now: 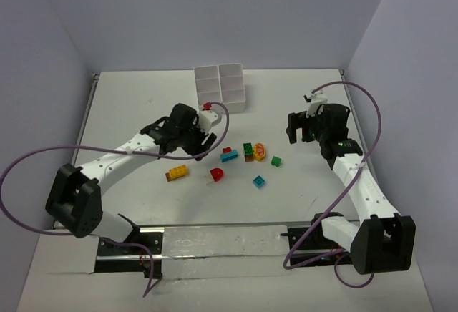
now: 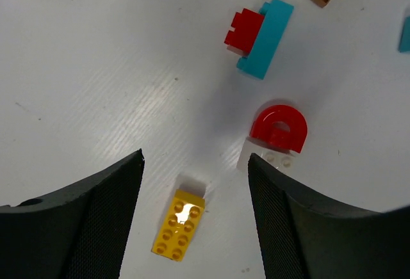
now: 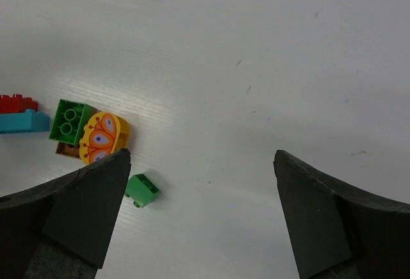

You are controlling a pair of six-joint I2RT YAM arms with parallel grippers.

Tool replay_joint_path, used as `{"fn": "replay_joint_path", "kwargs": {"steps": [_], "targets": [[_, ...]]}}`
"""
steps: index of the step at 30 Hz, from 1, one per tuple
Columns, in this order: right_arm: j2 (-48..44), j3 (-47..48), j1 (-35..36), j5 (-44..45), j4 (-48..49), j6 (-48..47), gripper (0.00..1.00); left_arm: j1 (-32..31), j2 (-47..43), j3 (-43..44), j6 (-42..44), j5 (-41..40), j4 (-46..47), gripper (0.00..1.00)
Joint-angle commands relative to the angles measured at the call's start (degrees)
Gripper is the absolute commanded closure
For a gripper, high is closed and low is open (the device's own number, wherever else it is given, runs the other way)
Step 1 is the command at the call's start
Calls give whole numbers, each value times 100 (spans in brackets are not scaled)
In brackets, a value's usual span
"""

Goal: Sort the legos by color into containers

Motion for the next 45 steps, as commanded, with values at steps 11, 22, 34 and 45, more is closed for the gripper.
{"fn": "replay_joint_path", "kwargs": {"steps": [11, 22, 34, 45], "targets": [[151, 286, -31, 26, -1, -65, 0, -754, 1555, 815, -359, -96, 80, 32], [251, 312, -31, -9, -18, -69, 0, -805, 1953, 1062, -61, 418, 418, 30], [216, 303, -31, 26, -24, -119, 0, -805, 2603, 1524, -43, 398, 357, 36], [242, 303, -31, 17, -1, -97, 0, -805, 2648, 1424, 1, 436, 471, 46]]}}
